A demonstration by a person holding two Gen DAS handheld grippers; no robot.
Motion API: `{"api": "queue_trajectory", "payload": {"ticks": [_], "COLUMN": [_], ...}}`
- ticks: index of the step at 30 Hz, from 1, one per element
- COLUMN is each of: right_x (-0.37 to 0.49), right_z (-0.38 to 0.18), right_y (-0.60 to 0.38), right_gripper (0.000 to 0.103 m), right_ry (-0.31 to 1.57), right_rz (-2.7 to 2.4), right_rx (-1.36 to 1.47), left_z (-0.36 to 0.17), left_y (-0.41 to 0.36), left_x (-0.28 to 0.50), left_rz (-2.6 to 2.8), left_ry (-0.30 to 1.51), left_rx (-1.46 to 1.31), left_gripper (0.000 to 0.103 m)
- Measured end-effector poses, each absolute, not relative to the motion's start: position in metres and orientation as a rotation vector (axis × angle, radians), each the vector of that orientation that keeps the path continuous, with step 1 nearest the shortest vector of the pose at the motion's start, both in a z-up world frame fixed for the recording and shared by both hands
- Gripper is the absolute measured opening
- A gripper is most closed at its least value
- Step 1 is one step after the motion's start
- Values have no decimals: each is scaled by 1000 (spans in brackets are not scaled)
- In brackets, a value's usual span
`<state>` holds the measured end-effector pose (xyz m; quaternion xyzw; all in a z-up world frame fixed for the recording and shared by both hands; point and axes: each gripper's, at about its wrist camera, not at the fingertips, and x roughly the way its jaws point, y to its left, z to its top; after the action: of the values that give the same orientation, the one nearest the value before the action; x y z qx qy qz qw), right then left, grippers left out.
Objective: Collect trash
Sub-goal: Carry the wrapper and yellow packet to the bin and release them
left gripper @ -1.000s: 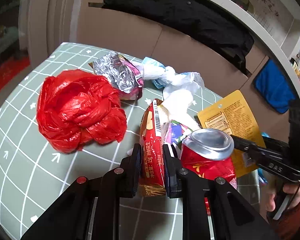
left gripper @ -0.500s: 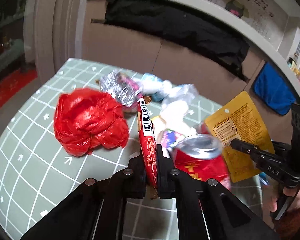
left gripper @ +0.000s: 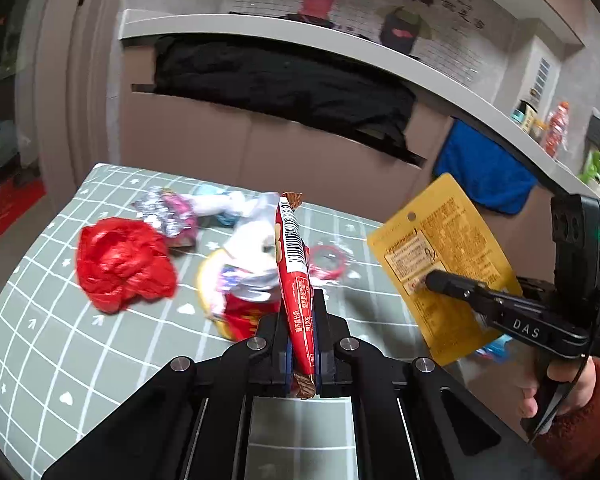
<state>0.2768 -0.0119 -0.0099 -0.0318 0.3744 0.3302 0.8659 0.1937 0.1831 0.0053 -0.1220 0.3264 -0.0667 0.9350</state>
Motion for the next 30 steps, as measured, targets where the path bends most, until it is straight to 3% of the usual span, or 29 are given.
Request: {"api": "queue_trajectory", "payload": {"ticks": [15,22,30], "right_x": [253,244,248], "right_z": [30,39,31], "right_y": [-175,-273,-333], "right_gripper": [1,1,1], "right_ry": [613,567,563], "right_rz": [448,227,106], "right_rx": [78,123,169], "left_z": [48,42,33], "left_y": [-2,-103,-162], "left_x": [240,275,303], "left_rz": [-399,-536,-591], "left_ry": [616,625,653], "left_rx": [-95,-52,-37], "left_gripper": [7,7,7]}}
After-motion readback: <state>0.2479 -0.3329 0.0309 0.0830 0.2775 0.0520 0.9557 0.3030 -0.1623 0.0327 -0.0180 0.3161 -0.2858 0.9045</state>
